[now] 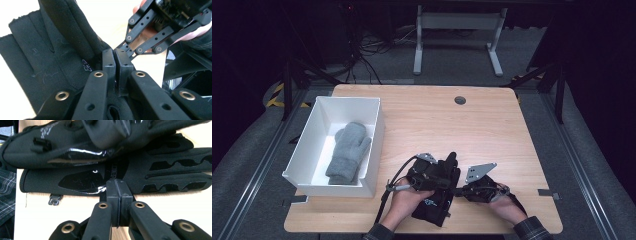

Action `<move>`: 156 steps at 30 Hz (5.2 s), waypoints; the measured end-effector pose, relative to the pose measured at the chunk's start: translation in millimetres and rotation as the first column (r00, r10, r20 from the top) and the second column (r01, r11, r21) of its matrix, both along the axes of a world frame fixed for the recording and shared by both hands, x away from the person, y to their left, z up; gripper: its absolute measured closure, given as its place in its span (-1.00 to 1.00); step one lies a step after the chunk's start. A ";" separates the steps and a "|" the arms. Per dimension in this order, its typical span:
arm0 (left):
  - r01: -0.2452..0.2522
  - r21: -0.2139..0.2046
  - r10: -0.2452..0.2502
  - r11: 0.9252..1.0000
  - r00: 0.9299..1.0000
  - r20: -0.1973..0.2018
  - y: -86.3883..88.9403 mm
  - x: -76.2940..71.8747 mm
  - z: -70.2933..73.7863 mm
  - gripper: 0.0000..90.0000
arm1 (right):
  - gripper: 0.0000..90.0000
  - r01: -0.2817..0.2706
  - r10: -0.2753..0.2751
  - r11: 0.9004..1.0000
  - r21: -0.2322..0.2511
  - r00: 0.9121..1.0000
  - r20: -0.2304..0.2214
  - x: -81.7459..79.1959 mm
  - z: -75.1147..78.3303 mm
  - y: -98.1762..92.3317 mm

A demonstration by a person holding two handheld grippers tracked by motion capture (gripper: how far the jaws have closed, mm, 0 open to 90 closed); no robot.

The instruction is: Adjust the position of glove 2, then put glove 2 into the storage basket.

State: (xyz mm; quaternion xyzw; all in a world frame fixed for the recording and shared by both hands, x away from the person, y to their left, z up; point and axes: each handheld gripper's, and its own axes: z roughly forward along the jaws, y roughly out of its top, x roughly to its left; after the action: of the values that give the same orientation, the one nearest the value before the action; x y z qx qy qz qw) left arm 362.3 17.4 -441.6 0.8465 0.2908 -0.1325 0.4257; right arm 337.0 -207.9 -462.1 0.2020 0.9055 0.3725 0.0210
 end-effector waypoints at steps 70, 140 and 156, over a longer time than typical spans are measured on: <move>-0.121 0.335 0.010 0.935 0.949 0.315 19.0 14.7 7.3 -0.35 | -0.64 0.328 -0.325 0.945 0.003 0.933 0.155 28.4 -7.8 -72.5; -0.183 0.284 0.123 0.941 0.968 0.219 41.5 11.4 74.3 0.49 | -0.64 0.334 -0.331 0.942 0.005 0.931 0.154 28.4 -8.0 -71.4; -0.235 0.257 0.174 0.937 0.956 0.237 83.2 29.8 146.7 0.48 | -0.64 0.335 -0.332 0.942 0.005 0.931 0.153 28.4 -8.0 -71.3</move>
State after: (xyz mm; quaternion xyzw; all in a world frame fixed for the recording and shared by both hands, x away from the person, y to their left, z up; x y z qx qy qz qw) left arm 392.1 100.6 -294.9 0.8728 0.3468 0.0459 0.3405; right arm 365.4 -279.3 -470.1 0.3238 0.8576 0.3684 0.1548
